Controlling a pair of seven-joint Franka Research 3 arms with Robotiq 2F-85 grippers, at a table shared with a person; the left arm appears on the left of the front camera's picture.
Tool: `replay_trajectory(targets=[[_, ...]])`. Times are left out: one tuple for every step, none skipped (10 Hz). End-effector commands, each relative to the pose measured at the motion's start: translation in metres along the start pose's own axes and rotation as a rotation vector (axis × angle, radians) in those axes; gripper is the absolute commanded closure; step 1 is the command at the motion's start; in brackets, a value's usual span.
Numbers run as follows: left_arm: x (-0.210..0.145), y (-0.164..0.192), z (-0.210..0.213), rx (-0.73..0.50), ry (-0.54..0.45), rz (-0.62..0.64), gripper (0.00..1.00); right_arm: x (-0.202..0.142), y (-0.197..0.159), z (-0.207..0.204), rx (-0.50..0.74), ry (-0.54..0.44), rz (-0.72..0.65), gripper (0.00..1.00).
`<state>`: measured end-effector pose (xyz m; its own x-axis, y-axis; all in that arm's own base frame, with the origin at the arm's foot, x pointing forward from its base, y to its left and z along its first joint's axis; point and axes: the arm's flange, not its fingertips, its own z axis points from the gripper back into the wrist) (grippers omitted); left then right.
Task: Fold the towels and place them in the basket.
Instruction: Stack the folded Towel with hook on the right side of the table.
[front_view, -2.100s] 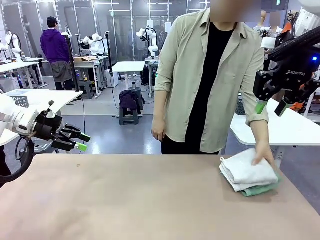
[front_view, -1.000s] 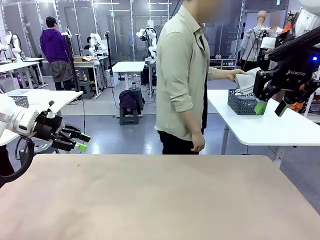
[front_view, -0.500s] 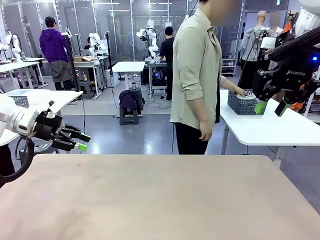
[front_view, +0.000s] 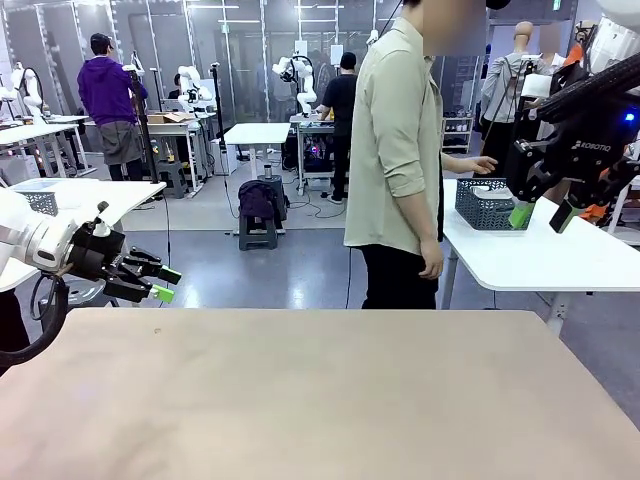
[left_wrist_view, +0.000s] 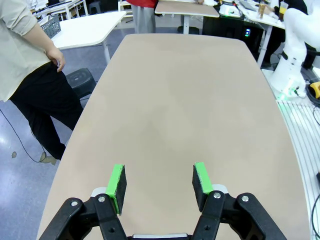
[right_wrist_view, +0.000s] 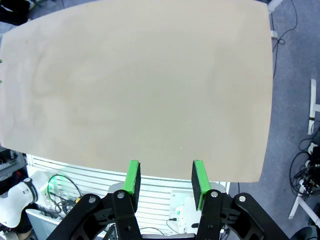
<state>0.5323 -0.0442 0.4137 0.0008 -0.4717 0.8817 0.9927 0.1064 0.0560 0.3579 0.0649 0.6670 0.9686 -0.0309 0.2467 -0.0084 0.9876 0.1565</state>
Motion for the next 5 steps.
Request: replay_trajectory(targets=[[0.0012, -0.0011, 0.0005, 0.000, -0.001, -0.003, 0.31, 0.0015, -0.0020, 0.0000, 0.009, 0.001, -0.001, 0.47], [0.0012, -0.0011, 0.0005, 0.000, -0.001, -0.003, 0.31, 0.0015, -0.0020, 0.0000, 0.009, 0.001, -0.001, 0.47], [0.0012, -0.0011, 0.0005, 0.000, -0.001, -0.003, 0.31, 0.0015, -0.0020, 0.0000, 0.009, 0.001, -0.001, 0.47], [0.0012, -0.0011, 0.0005, 0.000, -0.001, -0.003, 0.31, 0.0015, -0.0020, 0.0000, 0.009, 0.001, -0.001, 0.47], [0.0012, -0.0011, 0.0005, 0.000, -0.001, -0.003, 0.31, 0.0015, -0.0020, 0.0000, 0.009, 0.001, -0.001, 0.47]])
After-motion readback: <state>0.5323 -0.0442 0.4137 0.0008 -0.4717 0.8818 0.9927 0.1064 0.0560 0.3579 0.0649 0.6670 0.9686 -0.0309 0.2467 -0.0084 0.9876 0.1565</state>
